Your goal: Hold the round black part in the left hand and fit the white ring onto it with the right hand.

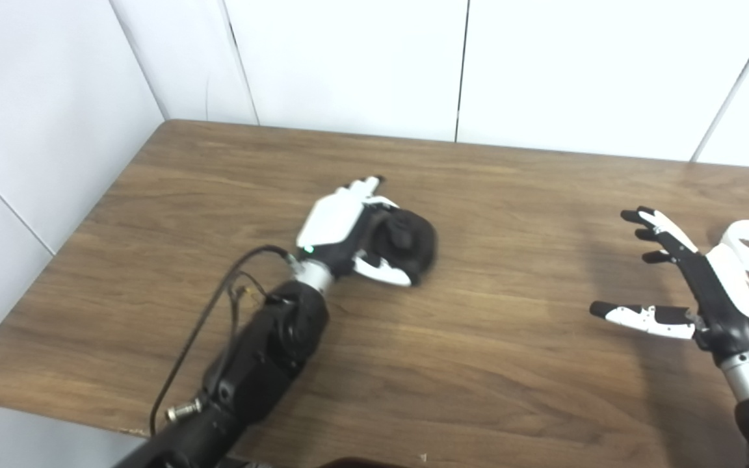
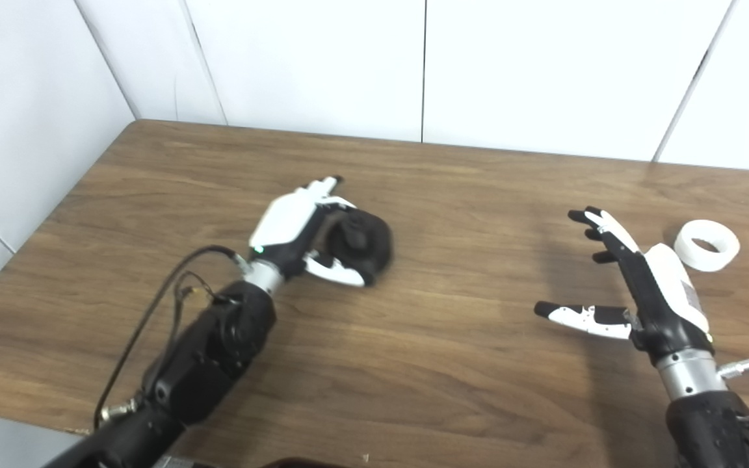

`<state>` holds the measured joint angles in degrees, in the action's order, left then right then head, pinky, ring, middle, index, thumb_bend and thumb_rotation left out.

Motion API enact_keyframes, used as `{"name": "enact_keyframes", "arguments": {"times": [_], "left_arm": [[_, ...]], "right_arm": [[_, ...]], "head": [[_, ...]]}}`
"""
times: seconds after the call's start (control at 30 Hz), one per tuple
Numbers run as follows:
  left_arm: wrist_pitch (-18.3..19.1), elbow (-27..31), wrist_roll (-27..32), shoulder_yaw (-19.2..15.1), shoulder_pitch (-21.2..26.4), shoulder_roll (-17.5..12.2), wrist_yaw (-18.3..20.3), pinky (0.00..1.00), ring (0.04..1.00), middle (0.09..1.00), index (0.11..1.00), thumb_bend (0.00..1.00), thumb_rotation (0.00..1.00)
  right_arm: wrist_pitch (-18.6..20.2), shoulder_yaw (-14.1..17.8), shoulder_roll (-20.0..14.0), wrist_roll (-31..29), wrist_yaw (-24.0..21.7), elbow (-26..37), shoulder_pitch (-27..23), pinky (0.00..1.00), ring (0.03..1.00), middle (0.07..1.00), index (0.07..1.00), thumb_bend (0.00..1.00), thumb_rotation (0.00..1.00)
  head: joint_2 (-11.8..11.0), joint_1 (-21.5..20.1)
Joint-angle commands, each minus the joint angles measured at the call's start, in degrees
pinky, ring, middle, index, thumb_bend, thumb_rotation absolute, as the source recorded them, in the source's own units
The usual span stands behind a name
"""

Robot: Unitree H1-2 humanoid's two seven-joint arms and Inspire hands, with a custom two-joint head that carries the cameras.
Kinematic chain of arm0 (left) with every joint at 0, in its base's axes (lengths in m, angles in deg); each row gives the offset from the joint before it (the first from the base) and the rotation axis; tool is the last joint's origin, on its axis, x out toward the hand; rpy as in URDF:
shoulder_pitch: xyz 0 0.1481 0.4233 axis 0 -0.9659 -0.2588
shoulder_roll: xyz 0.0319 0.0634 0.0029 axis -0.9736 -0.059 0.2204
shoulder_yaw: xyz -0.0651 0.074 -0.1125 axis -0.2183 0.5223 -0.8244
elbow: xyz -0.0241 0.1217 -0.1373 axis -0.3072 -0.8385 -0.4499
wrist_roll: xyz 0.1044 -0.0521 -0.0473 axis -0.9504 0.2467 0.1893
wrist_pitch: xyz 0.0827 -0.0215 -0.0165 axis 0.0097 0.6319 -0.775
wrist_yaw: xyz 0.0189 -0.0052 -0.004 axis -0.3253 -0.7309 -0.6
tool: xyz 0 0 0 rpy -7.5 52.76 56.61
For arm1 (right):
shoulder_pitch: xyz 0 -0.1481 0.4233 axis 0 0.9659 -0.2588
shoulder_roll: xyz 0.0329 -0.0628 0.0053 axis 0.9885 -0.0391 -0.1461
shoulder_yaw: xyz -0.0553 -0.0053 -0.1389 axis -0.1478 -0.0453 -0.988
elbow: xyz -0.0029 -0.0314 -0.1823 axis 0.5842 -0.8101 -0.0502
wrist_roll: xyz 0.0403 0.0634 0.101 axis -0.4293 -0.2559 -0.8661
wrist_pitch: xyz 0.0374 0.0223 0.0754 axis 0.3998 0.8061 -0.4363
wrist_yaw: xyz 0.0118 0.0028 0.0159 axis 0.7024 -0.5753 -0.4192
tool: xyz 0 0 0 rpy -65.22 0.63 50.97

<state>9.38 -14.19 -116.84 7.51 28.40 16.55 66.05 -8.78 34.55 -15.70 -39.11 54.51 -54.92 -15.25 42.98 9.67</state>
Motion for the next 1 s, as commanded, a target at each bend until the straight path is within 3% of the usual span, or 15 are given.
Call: {"name": "enact_keyframes", "arguments": {"times": [0.0,0.27,0.43,0.67,0.77,0.8,0.83,0.87,0.97], "left_arm": [[-2.0,2.2,-1.1,0.7,0.1,0.7,0.2,1.0,1.0,1.0,0.602,0.92,0.32],[-3.7,4.9,-2.8,3.2,-1.7,3.0,3.4,1.0,1.0,1.0,0.623,0.95,0.38],[-4.2,6.7,-4.6,5.3,-2.2,4.0,4.9,1.0,1.0,1.0,0.622,0.96,0.37],[-5.6,5.9,-4.7,5.4,-2.3,5.6,5.5,1.0,1.0,1.0,0.611,0.96,0.33],[-6.2,5.8,-4.5,4.8,-2.4,5.1,5.9,1.0,1.0,1.0,0.612,0.96,0.33],[-6.5,5.8,-4.3,4.5,-2.4,4.8,6.0,1.0,1.0,1.0,0.613,0.96,0.33],[-6.8,5.8,-4.1,4.2,-2.5,4.6,6.2,1.0,1.0,1.0,0.615,0.96,0.33],[-7.2,5.9,-3.8,3.8,-2.5,4.0,6.4,1.0,1.0,1.0,0.616,0.96,0.33],[-8.8,6.0,-2.9,2.5,-2.7,2.4,7.1,1.0,1.0,1.0,0.618,0.96,0.33]], "right_arm": [[-1.3,0.8,0.2,0.1,1.8,1.8,-2.0,0.72,0.842,0.93,0.875,0.76,0.27],[-0.5,0.8,0.4,1.2,1.9,3.2,-1.5,0.73,0.847,0.934,0.883,0.76,0.3],[0.6,0.9,0.5,1.3,1.7,4.0,-1.2,0.72,0.851,0.94,0.884,0.75,0.3],[-0.5,0.9,0.7,1.6,2.4,3.7,-0.8,0.69,0.846,0.934,0.879,0.76,0.32],[-0.7,0.5,1.0,3.0,3.0,3.6,-0.6,0.69,0.841,0.926,0.876,0.77,0.36],[-0.5,0.2,1.3,3.5,3.2,3.7,-0.6,0.69,0.84,0.925,0.876,0.77,0.36],[-0.3,0.1,1.7,3.8,3.3,3.7,-0.6,0.69,0.84,0.924,0.875,0.78,0.36],[0.1,-0.2,2.2,4.5,3.4,3.9,-0.6,0.69,0.841,0.923,0.875,0.78,0.37],[1.1,-0.8,3.7,6.5,3.6,4.1,-0.6,0.72,0.85,0.925,0.881,0.78,0.38]], "head": [[0.1,-0.2],[0.7,-3.1],[0.9,-3.9],[1.3,-6.4],[1.3,-10.4],[1.1,-13.7],[1.1,-14.5],[0.8,-18.8],[0.3,-23.9]]}}
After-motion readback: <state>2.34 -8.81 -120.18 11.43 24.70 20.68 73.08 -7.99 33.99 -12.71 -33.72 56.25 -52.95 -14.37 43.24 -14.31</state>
